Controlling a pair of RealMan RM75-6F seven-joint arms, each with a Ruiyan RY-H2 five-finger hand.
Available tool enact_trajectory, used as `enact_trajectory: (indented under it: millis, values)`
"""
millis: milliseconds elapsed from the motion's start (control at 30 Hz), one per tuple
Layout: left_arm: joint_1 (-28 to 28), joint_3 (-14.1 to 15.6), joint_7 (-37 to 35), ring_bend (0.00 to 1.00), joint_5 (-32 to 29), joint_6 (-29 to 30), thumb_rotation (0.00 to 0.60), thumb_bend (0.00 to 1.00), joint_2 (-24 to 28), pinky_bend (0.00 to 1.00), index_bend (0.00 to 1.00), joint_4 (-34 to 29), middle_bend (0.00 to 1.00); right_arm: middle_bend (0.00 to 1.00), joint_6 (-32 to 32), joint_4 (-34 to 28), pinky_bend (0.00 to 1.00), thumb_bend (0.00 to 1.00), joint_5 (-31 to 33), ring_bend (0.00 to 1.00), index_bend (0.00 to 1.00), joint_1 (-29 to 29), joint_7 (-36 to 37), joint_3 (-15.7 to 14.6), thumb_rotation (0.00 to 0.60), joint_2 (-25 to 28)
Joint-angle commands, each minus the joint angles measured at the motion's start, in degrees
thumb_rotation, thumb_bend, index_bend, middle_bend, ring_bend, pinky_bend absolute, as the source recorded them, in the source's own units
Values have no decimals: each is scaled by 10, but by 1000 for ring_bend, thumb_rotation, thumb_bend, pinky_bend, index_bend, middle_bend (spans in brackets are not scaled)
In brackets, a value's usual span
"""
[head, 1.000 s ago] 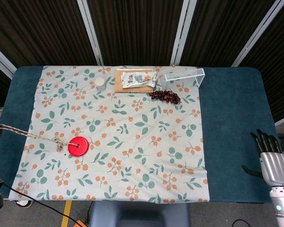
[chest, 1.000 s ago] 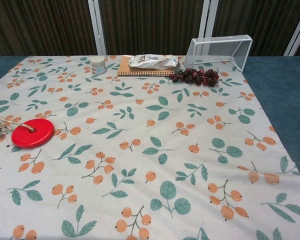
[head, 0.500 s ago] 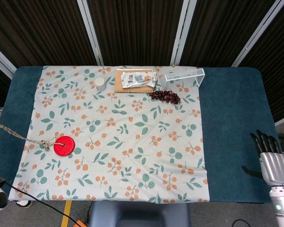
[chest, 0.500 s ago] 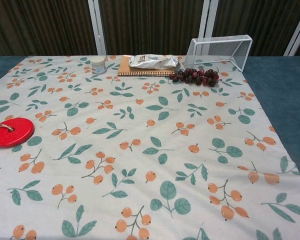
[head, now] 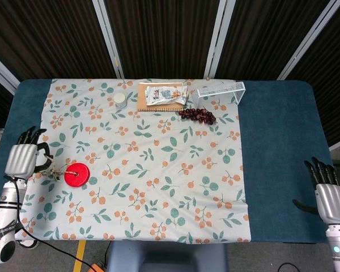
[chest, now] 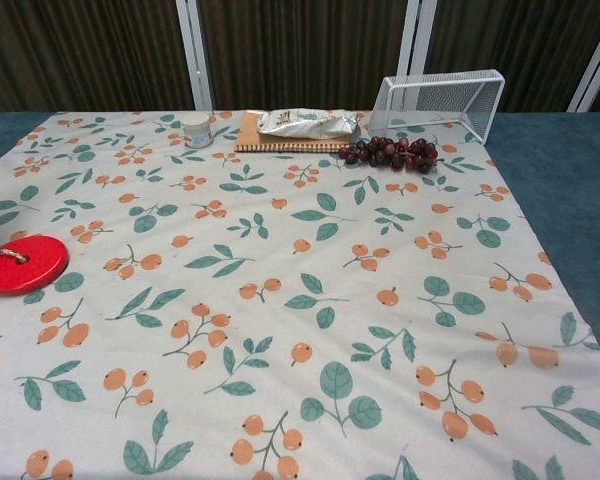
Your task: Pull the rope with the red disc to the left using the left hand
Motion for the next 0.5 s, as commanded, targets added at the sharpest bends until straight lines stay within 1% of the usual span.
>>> enact_trajectory:
  millis: [33, 267, 333, 433, 500]
  values:
    - [-15, 34, -20, 0, 6, -88, 600, 348, 32, 71, 0, -10, 0, 0, -1, 0, 0, 67, -2, 0, 0, 1, -2, -1, 600, -2]
    - [-12, 32, -17, 0, -11, -114, 600, 354, 66, 74, 0, -43, 0, 0, 2, -3, 0, 67, -5, 0, 0, 2, -7, 0, 600, -4]
    - [-7, 31, -18, 0, -18, -115, 600, 368, 74, 74, 0, -52, 0, 0, 4, -4, 0, 67, -7, 0, 0, 2, -5, 0, 600, -3]
    - [14, 28, -27, 0, -23, -84, 600, 402, 84, 74, 0, -69, 0, 0, 8, -5, 0, 67, -11, 0, 0, 0, 0, -2, 600, -1]
    - [42, 27, -28, 0, -18, -32, 600, 429, 83, 75, 0, -79, 0, 0, 12, -5, 0, 67, -13, 0, 0, -3, 6, -3, 600, 1]
